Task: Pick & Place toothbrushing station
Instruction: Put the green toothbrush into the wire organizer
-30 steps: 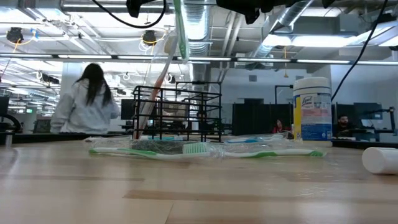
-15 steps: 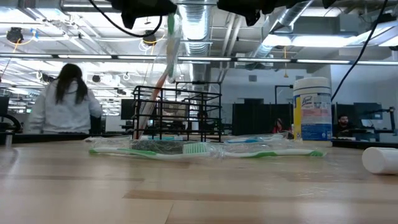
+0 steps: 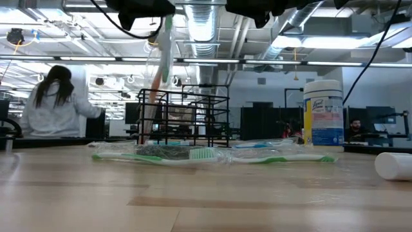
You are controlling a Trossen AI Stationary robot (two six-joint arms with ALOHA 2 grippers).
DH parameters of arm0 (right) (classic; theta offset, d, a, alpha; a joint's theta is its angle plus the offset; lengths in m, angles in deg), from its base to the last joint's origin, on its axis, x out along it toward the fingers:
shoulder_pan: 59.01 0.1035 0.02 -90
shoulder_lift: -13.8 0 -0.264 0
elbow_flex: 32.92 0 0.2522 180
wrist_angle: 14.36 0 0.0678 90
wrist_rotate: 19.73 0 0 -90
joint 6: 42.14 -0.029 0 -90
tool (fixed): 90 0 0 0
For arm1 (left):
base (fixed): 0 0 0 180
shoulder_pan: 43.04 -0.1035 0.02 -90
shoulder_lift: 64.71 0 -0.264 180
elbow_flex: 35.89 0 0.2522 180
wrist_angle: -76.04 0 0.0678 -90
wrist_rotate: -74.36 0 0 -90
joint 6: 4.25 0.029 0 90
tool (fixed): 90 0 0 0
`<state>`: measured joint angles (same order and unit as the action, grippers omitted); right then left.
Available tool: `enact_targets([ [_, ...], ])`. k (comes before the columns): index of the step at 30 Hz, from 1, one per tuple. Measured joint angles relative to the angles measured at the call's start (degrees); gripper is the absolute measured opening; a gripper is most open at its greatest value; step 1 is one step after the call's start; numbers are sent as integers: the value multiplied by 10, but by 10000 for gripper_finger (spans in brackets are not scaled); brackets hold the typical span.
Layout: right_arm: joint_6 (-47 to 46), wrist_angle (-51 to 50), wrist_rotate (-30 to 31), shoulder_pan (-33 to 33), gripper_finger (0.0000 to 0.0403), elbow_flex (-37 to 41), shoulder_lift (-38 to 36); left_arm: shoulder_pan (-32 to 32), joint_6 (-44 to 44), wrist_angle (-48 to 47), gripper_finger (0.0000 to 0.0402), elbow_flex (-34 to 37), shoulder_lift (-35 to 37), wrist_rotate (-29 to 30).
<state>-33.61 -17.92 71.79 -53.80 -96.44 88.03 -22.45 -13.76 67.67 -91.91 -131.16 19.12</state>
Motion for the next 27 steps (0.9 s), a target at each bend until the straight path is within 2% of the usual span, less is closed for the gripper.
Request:
enact_targets([
  [3, 0, 0, 0, 0, 73, 0, 0, 9, 0, -6, 7, 0, 17, 20],
  [10, 0, 0, 0, 0, 73, 0, 0, 16, -5, -14, 7, 4, 19, 22],
  [20, 0, -1, 0, 0, 73, 0, 0, 16, -62, -11, 7, 60, 24, 32],
  [27, 0, -1, 0, 0, 73, 0, 0, 16, -75, 36, 7, 96, 23, 32],
])
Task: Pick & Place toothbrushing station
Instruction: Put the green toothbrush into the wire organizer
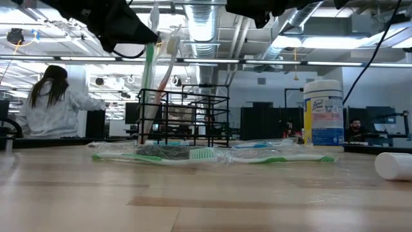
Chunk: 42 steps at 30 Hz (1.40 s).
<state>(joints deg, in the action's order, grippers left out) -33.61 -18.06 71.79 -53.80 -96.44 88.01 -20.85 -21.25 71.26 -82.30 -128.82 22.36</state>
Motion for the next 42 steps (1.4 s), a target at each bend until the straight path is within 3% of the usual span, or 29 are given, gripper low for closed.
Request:
enact_targets([
  [16, 0, -3, 0, 0, 73, 0, 0, 0, -27, 63, 8, 63, 0, 0],
  [28, 0, -3, 0, 0, 73, 0, 0, -1, -30, 71, 8, 72, -1, -3],
  [42, 0, -9, 0, 0, 73, 0, 0, -1, -30, 95, 9, 72, -62, -3],
])
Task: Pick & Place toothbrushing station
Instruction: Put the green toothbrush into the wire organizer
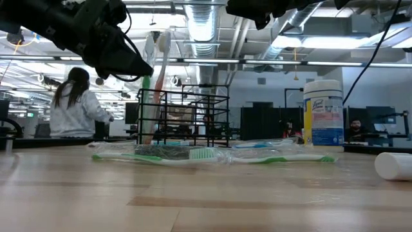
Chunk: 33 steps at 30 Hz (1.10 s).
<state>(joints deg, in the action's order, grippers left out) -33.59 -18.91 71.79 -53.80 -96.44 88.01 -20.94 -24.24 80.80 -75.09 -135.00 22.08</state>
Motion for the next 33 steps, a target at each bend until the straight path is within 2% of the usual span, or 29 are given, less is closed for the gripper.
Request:
enact_targets([
  [26, 0, 0, 0, 0, 73, 0, 0, 0, 2, -1, 10, 0, 0, 3],
  [33, 0, -1, 0, 0, 73, 0, 0, 0, 2, 8, 10, -2, -26, 9],
])
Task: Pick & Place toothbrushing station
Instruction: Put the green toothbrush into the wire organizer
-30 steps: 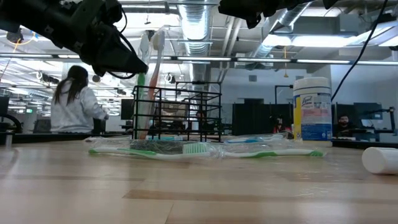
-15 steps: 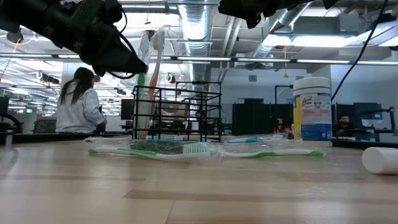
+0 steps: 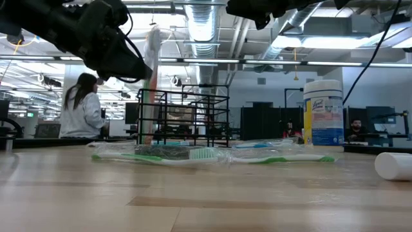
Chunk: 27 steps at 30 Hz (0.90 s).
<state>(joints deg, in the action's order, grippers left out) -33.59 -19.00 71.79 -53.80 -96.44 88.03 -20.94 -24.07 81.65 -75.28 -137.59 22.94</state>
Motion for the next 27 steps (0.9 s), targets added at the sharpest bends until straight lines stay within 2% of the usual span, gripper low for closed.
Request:
enact_targets([
  [19, 0, -2, 0, 0, 73, 0, 0, 0, 0, -3, 56, 2, 5, -10],
  [27, 0, -2, 0, 0, 73, 0, 0, 0, 0, -3, 89, 2, 5, -2],
])
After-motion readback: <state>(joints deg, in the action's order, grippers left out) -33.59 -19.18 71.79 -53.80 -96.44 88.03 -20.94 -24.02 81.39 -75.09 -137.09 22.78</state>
